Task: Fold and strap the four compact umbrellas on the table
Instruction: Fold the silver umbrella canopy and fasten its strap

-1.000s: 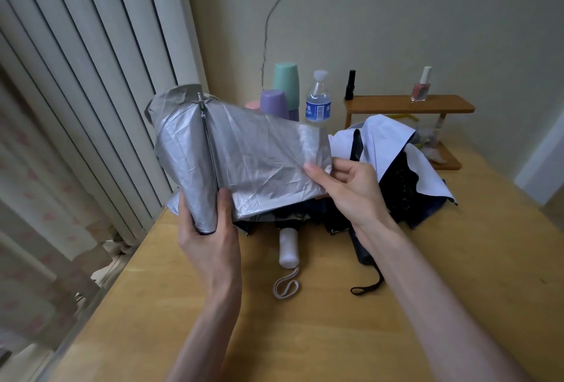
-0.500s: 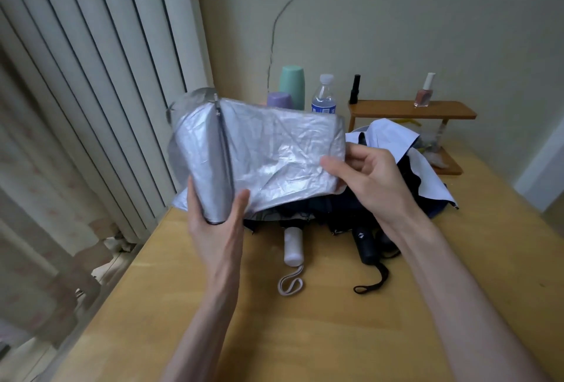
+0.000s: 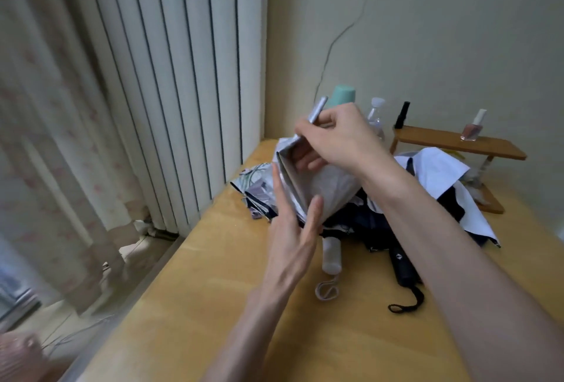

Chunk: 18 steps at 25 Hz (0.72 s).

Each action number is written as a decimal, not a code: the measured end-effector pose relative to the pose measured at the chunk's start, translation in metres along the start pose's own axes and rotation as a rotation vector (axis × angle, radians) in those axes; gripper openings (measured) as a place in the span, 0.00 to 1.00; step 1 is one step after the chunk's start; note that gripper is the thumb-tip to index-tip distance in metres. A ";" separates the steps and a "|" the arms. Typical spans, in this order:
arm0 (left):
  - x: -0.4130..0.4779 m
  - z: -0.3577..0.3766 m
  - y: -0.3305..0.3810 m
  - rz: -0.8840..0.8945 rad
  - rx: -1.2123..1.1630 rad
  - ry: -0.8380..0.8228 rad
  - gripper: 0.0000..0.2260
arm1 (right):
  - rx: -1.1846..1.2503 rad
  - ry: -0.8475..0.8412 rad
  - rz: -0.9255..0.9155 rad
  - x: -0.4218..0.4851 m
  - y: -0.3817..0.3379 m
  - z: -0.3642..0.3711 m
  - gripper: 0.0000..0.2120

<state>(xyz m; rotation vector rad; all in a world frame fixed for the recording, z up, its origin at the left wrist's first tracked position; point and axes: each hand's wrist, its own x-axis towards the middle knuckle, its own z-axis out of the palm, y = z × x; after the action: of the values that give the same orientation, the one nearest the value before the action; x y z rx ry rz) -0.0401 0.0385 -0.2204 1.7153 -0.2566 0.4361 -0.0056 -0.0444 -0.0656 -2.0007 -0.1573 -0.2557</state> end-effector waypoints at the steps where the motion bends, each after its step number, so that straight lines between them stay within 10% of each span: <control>1: -0.002 0.001 0.001 0.001 0.000 0.009 0.39 | -0.025 -0.016 0.049 0.008 -0.003 0.005 0.13; 9: -0.004 -0.001 0.002 0.069 -0.006 0.077 0.30 | -0.114 -0.280 0.139 0.034 -0.002 0.012 0.10; 13: -0.003 0.000 0.001 0.059 -0.077 0.085 0.22 | -0.077 0.175 -0.219 0.040 0.007 -0.032 0.05; 18: -0.002 -0.001 -0.004 0.014 -0.194 0.095 0.21 | -0.225 0.014 0.015 0.026 0.032 -0.074 0.27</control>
<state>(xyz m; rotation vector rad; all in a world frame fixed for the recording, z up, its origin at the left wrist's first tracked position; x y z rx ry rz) -0.0405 0.0400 -0.2244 1.4997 -0.2350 0.4856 0.0181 -0.1250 -0.0561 -2.2219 -0.1083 -0.2887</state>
